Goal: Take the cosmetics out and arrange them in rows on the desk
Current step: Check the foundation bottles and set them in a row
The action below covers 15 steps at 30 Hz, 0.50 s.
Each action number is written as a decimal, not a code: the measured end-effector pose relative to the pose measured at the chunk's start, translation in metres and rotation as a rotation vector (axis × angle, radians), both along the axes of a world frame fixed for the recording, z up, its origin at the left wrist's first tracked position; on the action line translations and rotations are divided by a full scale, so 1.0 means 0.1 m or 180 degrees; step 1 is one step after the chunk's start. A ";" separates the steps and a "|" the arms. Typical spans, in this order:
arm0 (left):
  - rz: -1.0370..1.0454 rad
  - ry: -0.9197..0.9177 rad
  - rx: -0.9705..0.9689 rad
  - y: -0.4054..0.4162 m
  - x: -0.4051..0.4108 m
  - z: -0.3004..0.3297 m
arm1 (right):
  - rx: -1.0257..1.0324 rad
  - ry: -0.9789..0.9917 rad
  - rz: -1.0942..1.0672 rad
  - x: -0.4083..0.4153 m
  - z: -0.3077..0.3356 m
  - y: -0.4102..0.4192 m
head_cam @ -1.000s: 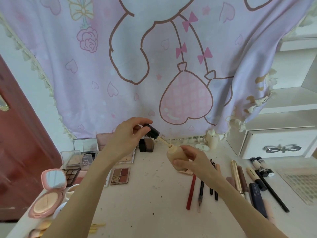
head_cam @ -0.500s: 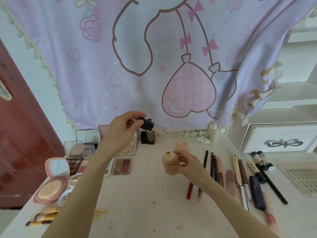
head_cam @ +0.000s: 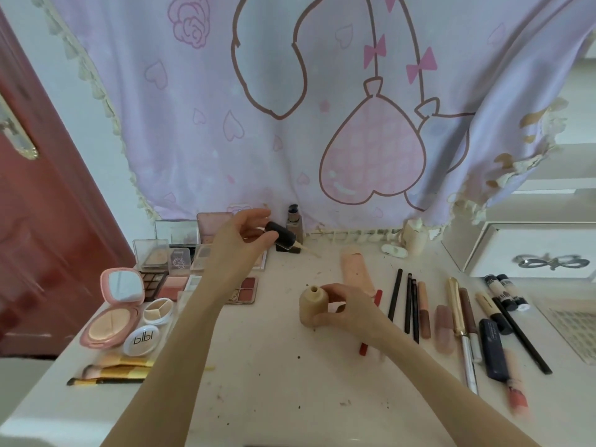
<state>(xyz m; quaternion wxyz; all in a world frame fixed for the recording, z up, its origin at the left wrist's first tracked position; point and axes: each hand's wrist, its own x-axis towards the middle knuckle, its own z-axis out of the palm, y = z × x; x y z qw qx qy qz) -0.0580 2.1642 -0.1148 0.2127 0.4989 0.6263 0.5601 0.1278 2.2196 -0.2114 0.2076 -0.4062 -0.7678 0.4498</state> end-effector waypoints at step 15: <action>-0.1064 0.1645 0.0285 -0.02 0.46 0.58 | 0.0976 0.0413 0.0036 0.38 1.45 -0.01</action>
